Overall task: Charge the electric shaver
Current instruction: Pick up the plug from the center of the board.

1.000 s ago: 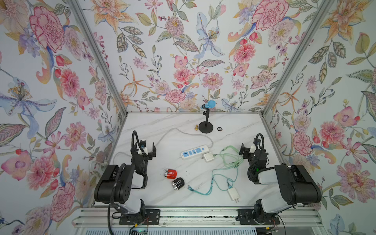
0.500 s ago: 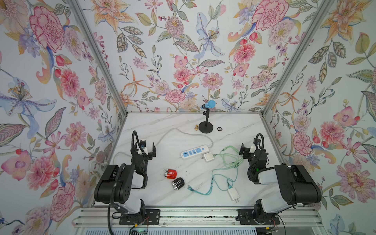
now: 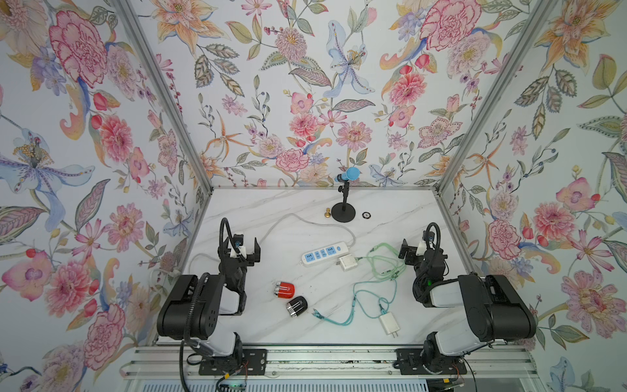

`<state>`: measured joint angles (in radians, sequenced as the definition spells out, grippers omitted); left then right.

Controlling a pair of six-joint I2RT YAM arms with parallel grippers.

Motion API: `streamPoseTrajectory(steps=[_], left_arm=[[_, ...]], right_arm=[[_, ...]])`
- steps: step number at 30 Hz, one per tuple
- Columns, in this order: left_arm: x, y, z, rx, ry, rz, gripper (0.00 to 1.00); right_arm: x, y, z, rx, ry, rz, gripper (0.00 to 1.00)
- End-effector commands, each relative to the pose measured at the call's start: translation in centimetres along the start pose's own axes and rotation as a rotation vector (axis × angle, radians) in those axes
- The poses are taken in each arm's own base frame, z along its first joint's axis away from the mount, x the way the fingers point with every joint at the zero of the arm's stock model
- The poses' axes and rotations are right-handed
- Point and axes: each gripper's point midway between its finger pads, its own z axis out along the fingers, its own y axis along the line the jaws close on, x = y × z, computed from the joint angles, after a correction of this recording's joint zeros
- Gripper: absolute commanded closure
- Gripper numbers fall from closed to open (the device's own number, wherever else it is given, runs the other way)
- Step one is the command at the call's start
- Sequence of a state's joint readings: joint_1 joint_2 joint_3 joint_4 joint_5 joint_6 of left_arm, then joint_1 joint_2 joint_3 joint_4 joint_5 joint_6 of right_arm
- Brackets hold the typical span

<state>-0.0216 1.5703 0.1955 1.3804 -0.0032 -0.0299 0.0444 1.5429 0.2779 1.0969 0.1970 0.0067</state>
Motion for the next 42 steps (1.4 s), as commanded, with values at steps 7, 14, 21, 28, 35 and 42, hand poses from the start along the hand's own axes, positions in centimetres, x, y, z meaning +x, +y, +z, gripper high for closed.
streamPoseTrajectory(steps=[7,14,21,28,35,42], left_arm=[[-3.2,3.5,-1.4,-0.17,-0.054,-0.059,0.09],[-7.3,3.7,-0.1,-0.167,-0.036,-0.276,0.11],[-9.0,-6.4,1.9,0.139,0.134,-0.233,0.17],[-9.0,-19.2,0.5,0.526,0.288,0.041,0.18],[-7.6,-26.8,-1.9,0.748,0.33,0.148,0.22],[-6.1,-30.4,-3.5,0.849,0.352,0.152,0.24]], right_arm=[[-2.9,-0.2,0.0,0.008,0.023,-0.008,0.09],[-6.4,3.8,-3.3,-0.025,0.143,-0.005,0.13],[-3.0,13.0,-6.5,-0.309,0.402,-0.06,0.13],[0.6,17.6,-7.8,-0.449,0.635,0.173,0.15],[2.0,20.4,-7.3,-0.528,0.726,0.443,0.18],[4.2,20.9,-7.1,-0.522,0.797,0.559,0.23]])
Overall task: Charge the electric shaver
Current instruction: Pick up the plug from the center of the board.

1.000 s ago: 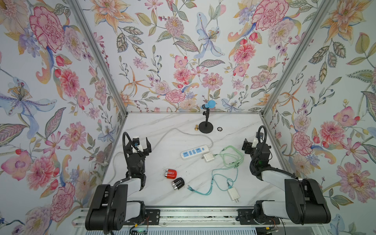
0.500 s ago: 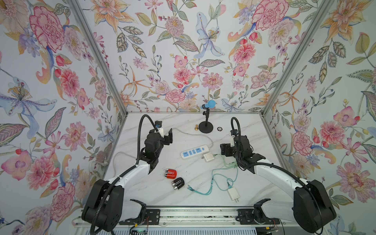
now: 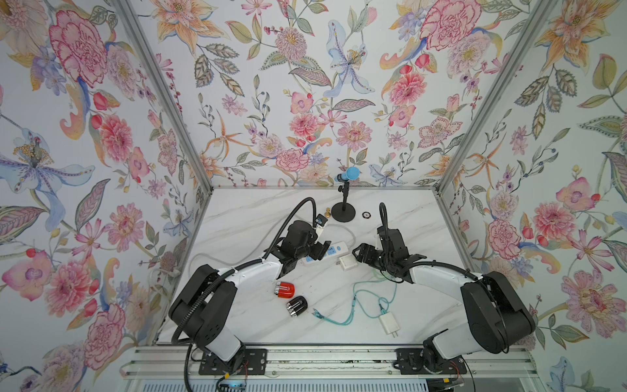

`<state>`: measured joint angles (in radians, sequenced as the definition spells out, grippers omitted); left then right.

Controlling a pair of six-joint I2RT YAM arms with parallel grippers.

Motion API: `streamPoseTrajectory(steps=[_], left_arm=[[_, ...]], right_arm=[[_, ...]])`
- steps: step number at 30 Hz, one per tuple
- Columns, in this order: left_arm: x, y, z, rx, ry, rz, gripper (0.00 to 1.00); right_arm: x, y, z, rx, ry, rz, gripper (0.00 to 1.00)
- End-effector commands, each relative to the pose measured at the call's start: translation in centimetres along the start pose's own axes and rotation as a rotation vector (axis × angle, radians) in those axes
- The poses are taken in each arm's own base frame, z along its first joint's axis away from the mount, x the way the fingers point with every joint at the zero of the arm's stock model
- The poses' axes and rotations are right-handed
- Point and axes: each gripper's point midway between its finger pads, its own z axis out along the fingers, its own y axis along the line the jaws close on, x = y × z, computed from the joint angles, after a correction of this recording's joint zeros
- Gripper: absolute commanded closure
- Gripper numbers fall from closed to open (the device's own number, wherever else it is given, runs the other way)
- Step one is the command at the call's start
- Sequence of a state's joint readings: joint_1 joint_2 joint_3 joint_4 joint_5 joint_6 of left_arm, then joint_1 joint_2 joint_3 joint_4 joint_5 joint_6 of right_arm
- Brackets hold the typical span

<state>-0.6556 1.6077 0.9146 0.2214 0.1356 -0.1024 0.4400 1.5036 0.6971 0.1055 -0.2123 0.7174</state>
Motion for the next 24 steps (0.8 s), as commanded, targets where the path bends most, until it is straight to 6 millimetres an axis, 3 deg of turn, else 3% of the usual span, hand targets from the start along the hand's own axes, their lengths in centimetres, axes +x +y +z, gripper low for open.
streamPoseTrajectory(steps=[1,7,24], left_arm=[[-0.8,-1.4,0.4,0.056,-0.008,0.021,0.23],[-0.9,-1.5,1.0,0.064,-0.005,0.03,0.24],[-0.5,-1.8,1.3,0.083,0.003,0.019,0.24]], right_arm=[[0.5,-0.1,0.2,-0.036,0.012,0.096,0.24],[1.6,-1.5,0.9,-0.05,0.008,0.183,0.27],[1.0,-2.8,2.8,-0.084,-0.074,0.298,0.43]])
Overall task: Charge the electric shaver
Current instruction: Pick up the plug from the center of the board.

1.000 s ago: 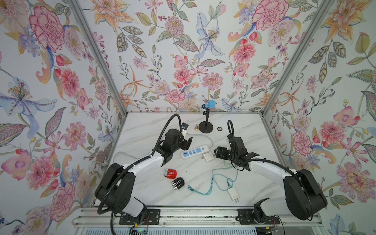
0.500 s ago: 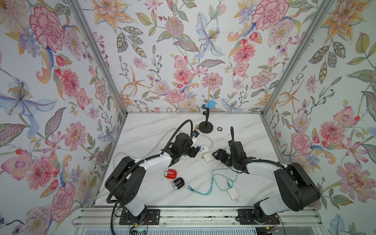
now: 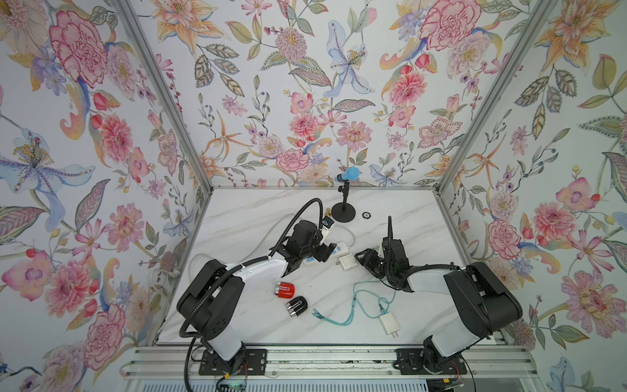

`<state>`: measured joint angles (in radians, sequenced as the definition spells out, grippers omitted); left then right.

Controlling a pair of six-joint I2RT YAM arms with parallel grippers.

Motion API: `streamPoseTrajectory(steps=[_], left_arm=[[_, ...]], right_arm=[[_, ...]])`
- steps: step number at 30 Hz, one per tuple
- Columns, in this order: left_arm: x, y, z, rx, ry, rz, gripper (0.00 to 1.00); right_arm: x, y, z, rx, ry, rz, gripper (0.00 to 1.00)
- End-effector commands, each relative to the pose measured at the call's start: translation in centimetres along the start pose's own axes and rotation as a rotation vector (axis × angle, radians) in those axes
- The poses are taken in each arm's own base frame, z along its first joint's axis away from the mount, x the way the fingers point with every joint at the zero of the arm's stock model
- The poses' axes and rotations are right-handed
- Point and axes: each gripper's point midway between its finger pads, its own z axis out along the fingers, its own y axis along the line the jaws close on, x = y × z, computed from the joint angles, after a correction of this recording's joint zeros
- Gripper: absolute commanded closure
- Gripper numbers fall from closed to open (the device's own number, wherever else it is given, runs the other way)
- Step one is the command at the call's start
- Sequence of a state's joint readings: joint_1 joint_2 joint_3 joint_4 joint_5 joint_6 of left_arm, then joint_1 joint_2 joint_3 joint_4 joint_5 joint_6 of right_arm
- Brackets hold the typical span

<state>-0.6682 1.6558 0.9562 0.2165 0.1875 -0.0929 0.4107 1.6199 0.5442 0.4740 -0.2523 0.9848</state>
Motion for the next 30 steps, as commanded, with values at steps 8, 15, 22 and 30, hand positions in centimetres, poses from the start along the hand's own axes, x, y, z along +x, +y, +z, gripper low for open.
streamPoseTrajectory(steps=[8,15,22,30], left_arm=[[0.0,-0.4,0.2,0.02,0.006,0.004,0.25],[0.4,-0.5,0.3,0.022,0.014,0.007,0.25],[0.9,-0.7,0.4,0.033,0.017,0.003,0.25],[1.1,-0.8,0.1,0.038,0.006,0.002,0.25]], right_arm=[[0.1,-0.7,1.3,-0.05,-0.053,0.077,0.54],[0.0,-0.6,2.1,-0.088,-0.067,0.089,0.61],[0.1,-0.4,2.7,-0.129,-0.066,0.07,0.7],[-0.2,0.6,2.6,-0.168,-0.068,0.015,0.89]])
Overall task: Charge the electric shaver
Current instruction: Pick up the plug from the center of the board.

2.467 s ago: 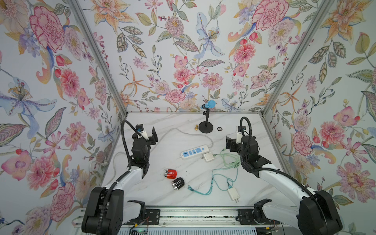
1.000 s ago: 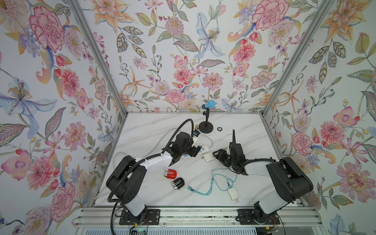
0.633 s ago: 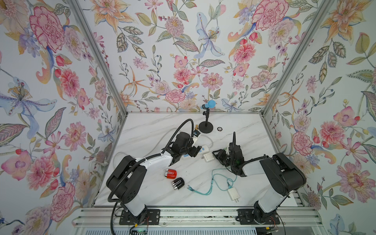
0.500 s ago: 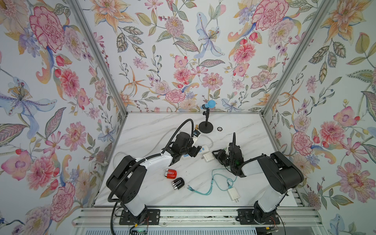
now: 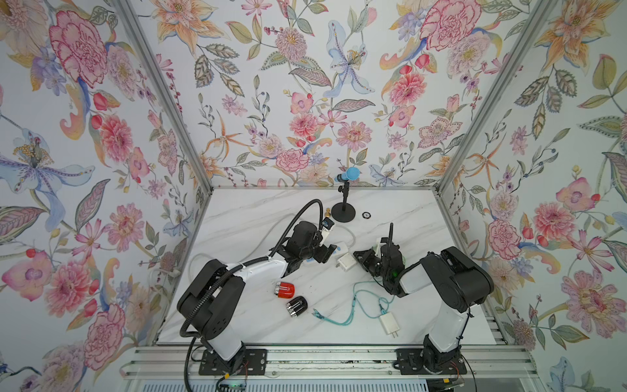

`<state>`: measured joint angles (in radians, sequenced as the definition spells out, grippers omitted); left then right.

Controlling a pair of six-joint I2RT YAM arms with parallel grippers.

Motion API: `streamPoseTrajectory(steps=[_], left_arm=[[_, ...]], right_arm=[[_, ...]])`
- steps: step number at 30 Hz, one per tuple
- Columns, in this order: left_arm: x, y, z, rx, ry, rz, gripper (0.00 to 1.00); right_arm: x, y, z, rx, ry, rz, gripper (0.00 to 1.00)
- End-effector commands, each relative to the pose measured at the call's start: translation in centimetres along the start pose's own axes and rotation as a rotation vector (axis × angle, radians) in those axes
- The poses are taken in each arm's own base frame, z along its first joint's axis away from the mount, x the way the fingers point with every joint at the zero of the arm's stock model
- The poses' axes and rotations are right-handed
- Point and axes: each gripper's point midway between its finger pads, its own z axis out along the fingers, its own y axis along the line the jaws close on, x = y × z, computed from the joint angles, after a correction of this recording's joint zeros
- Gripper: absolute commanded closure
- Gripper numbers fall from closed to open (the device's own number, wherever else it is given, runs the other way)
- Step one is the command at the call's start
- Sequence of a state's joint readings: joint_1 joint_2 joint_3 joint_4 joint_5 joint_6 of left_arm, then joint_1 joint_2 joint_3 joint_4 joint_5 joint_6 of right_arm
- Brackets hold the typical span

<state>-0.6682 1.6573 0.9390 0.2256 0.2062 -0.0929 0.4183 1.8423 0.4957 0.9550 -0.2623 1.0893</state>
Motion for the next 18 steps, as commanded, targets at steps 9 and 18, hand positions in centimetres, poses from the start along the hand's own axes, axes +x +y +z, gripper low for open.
streamPoseTrajectory(steps=[9,18], left_arm=[[-0.1,-0.3,-0.2,0.014,-0.011,0.024,0.25],[-2.2,-2.6,-1.7,0.253,-0.134,-0.025,0.21]], right_arm=[[-0.4,2.9,-2.4,0.05,0.057,-0.263,0.96],[-2.4,9.1,-6.1,-0.002,0.083,-0.461,1.0]])
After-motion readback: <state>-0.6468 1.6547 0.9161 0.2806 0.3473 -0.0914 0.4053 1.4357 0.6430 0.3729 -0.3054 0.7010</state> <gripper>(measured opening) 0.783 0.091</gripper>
